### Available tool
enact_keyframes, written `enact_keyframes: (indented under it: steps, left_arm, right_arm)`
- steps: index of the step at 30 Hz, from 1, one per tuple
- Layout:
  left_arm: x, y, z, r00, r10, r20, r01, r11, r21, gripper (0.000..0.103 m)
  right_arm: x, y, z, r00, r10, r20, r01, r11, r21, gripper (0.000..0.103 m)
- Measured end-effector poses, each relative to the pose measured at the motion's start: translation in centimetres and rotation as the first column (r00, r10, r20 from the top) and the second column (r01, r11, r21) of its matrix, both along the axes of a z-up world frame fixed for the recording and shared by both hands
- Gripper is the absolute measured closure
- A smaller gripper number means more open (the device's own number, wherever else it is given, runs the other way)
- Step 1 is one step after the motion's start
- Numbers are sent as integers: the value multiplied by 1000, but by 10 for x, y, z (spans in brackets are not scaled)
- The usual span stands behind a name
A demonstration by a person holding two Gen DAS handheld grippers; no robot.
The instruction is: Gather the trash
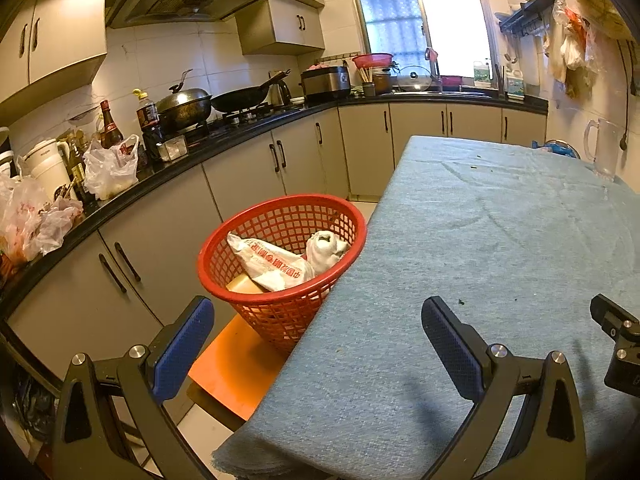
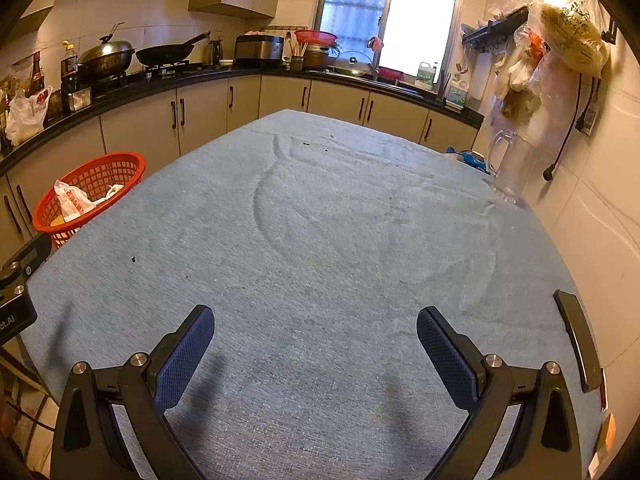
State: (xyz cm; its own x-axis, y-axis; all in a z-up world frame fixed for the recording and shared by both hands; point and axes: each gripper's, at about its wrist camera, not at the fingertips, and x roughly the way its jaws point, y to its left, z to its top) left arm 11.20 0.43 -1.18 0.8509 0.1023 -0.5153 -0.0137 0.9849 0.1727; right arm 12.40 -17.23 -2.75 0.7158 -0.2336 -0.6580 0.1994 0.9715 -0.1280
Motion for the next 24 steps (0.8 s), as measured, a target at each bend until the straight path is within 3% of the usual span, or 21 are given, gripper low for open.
enact_keyframes:
  steps: [8,15,17,20,22,24]
  left_arm:
    - [5,-30,3,998,-62,-13,62,998,26,0]
    - [18,-93,7,975,-209,-71,211,977,30,0]
    - [26,-117,5,956,-266,-127,268,963,1,0]
    - [41,-157,-2,907,-352,-233,343,936,-78,0]
    - [56,-188,-15,852,-415,-318,387,910,-150,0]
    - [68,-209,-25,837,-398,-376,362,917,-166,0]
  right_arm:
    - [-9,-23,-1,999,-50,5,50,999,20,0]
    - [-23,-81,-5,986,-167,0,167,984,63,0]
    - [-26,-102,-6,978,-208,-10,208,976,66,1]
    - [-29,-140,-5,962,-270,-35,272,958,95,1]
    - [-27,-168,-7,946,-317,-73,323,942,95,0]
    - [-23,-186,-14,931,-345,-119,355,931,86,0]
